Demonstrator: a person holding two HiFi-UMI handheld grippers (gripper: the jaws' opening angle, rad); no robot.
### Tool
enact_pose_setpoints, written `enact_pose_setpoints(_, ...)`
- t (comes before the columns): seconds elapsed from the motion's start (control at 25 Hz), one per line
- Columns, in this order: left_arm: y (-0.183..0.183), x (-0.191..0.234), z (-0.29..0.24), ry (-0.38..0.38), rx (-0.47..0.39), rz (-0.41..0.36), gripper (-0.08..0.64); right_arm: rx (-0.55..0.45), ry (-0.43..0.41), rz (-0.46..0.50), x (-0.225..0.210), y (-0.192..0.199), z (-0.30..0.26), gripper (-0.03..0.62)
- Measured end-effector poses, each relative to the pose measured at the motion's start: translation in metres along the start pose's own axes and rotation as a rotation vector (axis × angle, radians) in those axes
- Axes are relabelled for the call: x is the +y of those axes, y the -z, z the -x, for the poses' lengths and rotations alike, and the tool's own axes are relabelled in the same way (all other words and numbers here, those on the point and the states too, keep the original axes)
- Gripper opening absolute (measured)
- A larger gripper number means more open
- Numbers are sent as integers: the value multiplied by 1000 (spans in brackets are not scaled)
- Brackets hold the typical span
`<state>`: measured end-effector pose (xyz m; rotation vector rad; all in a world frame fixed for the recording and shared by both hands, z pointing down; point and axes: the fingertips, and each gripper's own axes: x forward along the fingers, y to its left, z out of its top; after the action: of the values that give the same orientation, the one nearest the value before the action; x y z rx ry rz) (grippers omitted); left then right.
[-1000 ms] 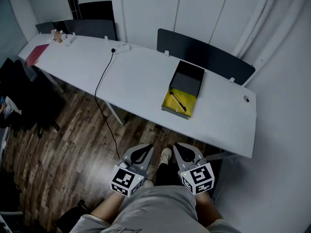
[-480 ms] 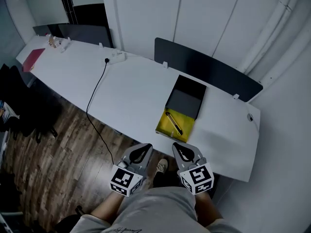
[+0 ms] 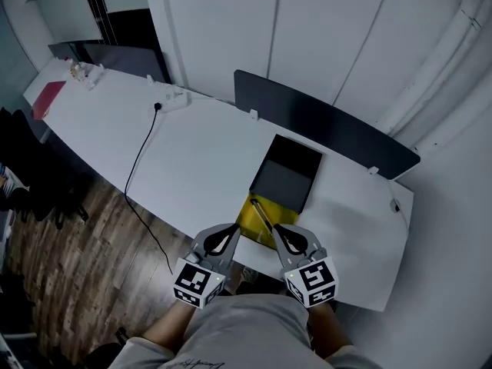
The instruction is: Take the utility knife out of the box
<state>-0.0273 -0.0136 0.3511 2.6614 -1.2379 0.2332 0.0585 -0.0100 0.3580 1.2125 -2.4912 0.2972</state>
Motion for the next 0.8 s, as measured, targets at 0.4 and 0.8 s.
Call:
enact_pose_setpoints(0.4,-6,8,-30,14,31,0,0,18,2,-36,-27,0,-14,15)
enact_pose_setpoints(0.8,-2,28,-48,87,71,-9,0,57,42,-68,-32,2,-36,14)
